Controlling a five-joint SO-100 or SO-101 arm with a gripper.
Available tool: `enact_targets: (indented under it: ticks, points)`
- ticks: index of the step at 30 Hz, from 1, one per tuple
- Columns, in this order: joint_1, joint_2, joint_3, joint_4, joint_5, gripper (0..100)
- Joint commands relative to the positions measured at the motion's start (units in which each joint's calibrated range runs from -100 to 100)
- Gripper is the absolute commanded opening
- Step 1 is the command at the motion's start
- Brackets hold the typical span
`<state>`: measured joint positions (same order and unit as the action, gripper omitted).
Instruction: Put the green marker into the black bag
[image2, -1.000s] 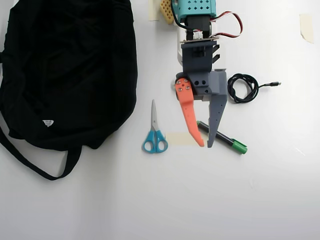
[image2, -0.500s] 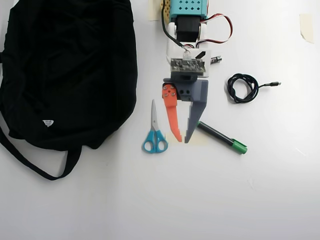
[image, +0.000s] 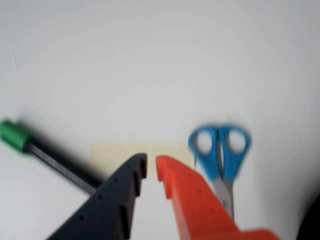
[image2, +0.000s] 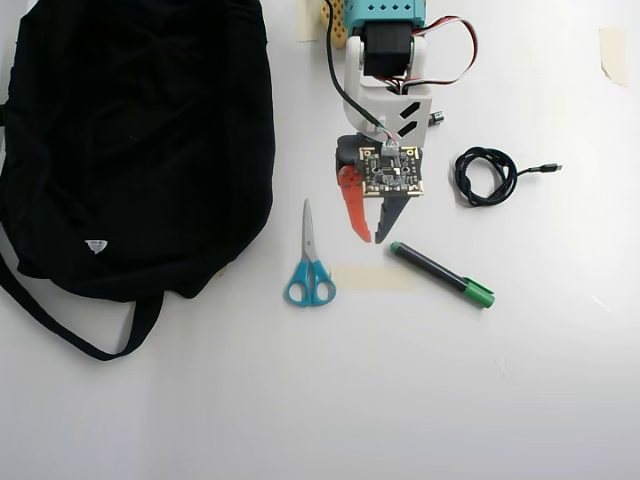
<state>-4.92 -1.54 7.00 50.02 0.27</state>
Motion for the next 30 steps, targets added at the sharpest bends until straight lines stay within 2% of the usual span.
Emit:
enact_targets:
  ticks: [1, 3, 13, 30]
  points:
    - [-0.09, -3.11, -2.68, 4.76, -2.84, 2]
    - [0.06, -3.11, -2.68, 7.34, -4.78, 2]
    - [-0.31, -4.44, -7.63, 21.47, -4.88, 2]
    - [-1.66, -4.36, -7.63, 24.48, -5.36, 2]
